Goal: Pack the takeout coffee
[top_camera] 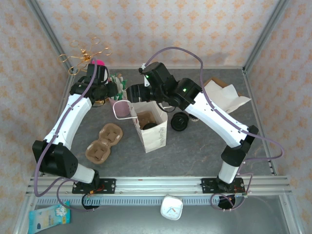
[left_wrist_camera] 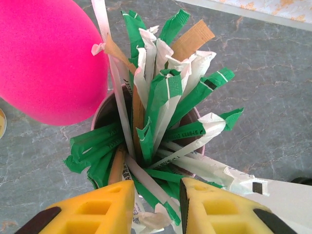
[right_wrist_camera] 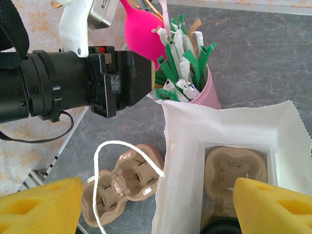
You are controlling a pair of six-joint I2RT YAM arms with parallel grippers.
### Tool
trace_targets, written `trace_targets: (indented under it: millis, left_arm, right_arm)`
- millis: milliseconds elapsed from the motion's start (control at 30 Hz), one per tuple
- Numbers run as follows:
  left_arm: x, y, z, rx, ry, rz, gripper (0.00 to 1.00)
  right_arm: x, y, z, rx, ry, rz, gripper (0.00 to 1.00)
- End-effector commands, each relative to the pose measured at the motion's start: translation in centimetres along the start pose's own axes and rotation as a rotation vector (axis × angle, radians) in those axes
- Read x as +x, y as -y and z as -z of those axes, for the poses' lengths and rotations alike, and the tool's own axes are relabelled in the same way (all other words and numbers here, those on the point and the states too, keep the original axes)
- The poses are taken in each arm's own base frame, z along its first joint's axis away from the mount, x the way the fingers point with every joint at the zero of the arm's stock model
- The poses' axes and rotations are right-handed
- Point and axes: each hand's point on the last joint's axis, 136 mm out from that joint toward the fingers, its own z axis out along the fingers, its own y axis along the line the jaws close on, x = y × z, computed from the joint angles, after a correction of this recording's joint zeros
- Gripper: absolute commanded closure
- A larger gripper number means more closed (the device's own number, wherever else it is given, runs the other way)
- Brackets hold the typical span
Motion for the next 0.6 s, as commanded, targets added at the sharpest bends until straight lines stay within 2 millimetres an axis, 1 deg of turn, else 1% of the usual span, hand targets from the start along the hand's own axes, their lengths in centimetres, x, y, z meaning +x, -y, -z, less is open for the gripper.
trace_targets:
  millis: [0,100,267,333,433,567]
  left_arm:
    - [0.04,-0.39,-0.05,-0.04,-0.016,-0.035,0.67]
    - [0.23,0.12,-0.46,-0.015,-0.024,-0.039,0.67]
    - [0.04,0.18,-0.93,-0.017,-0.031,-0.05,0.74]
    - [-0.17,0.31,-0.87,-0.012,-0.025,-0.053,0.76]
    - [-0.11,0.19,-0.84,-0.017,-0.028,-0.055,0.83]
    - [-0.17,0.2,-0.52,-0.017,-0.021,-0.064,0.85]
  right_arm:
    - [-0.16,0.54,-0.26,0.019,0.006,0.007,0.2]
    - [-0.03,0.66,-0.35,0.024,0.002,0.007,0.2]
    - [-0.03,0.67,-0.34,0.024,0.003,0.008,0.2]
    - [-0.05,0.68,-0.38,0.026,0.003,0.008,0.2]
    - [-0.07,0.73,-0.41,0.028,0.003,0.006,0.2]
    - [-0.15,0.67,-0.45,0.025,0.003,0.005,0.2]
